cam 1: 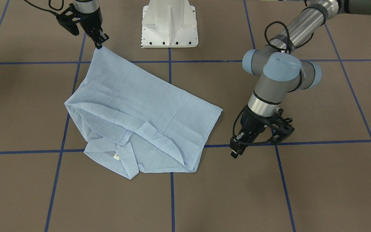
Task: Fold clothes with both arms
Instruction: 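Drag the shirt corner with the right gripper, rotating the shirt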
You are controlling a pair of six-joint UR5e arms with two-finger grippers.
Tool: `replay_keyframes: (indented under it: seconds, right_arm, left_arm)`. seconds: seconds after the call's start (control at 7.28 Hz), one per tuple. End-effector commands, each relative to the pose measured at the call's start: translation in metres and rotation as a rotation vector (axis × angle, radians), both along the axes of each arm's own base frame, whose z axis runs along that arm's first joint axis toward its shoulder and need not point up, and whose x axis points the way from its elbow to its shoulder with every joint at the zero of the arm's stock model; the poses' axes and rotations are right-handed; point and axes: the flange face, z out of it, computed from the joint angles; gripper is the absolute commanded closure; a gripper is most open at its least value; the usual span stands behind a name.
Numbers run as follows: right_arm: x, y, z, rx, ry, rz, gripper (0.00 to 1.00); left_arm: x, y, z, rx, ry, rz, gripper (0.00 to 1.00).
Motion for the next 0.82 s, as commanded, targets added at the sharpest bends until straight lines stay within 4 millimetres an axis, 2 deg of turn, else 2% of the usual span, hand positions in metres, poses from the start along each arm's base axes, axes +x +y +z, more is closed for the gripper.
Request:
replay_keyframes:
  seconds: [0.0, 0.14, 0.27, 0.41, 0.55, 0.69]
  right_arm:
    - [-0.011, 0.063, -0.008, -0.075, 0.021, -0.131, 0.01]
    - [-0.002, 0.037, -0.012, -0.075, 0.006, -0.071, 0.0]
    - [0.003, -0.001, -0.033, -0.067, -0.046, 0.018, 0.0]
    - [0.011, -0.059, -0.057, -0.043, -0.1, 0.141, 0.0]
    - [0.015, -0.112, -0.075, 0.006, -0.129, 0.215, 0.0]
    - [0.015, -0.153, -0.079, 0.071, -0.118, 0.22, 0.0]
  left_arm:
    - [0.01, 0.073, -0.032, -0.06, 0.091, 0.066, 0.62]
    - [0.027, 0.11, -0.032, -0.108, 0.086, 0.102, 0.6]
    - [0.03, 0.149, -0.025, -0.143, 0.095, 0.134, 0.56]
    - [0.055, 0.182, -0.011, -0.173, 0.063, 0.123, 0.51]
    - [0.071, 0.193, -0.001, -0.193, -0.002, 0.115, 0.49]
    - [0.075, 0.193, 0.003, -0.2, -0.014, 0.115, 0.43]
